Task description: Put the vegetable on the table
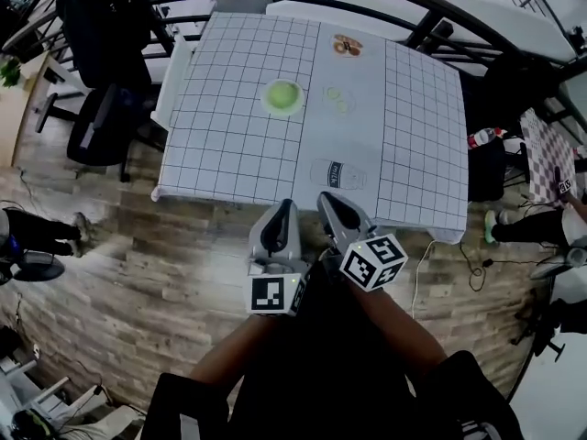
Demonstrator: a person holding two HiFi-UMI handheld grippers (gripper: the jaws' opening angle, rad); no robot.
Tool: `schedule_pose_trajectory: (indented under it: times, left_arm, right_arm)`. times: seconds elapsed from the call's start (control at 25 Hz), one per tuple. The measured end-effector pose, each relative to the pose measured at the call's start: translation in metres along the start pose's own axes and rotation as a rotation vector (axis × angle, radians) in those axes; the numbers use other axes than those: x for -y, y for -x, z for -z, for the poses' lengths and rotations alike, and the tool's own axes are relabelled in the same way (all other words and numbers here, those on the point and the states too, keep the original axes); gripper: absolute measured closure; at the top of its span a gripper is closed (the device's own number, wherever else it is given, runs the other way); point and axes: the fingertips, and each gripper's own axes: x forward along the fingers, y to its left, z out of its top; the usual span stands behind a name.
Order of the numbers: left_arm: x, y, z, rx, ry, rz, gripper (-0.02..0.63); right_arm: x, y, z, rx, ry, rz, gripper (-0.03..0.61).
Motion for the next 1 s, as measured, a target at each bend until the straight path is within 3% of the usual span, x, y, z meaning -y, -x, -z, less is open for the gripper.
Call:
schedule_pose_trajectory:
  times: [0.2,0.36,0.68,0.8,1.0]
  left_arm:
    - [0.038,0.014,0.004,0.014,-0.052,0.040,0.606]
    - [0.082,0.022,0.023,-0.023,-0.086,0.084,0.606]
    - [0.188,0.056,0.030,0.008,-0.137,0.170,0.606]
    - [0.212,0.069,0.030,0.022,-0.173,0.169,0.606]
    - [0.233,0.093,0.034,0.042,-0.209,0.161,0.606]
  right_arm:
    - [-0.001,0.044,0.004,0.050,0.041,0.028,0.581]
    - [0.009,0.086,0.001,0.089,0.096,0.034,0.581]
    - [0.040,0.203,0.001,0.206,0.207,0.204,0.581]
    - [0.039,0.242,-0.011,0.307,0.227,0.225,0.581]
    - [0.038,0.278,-0.010,0.343,0.279,0.264,0.581]
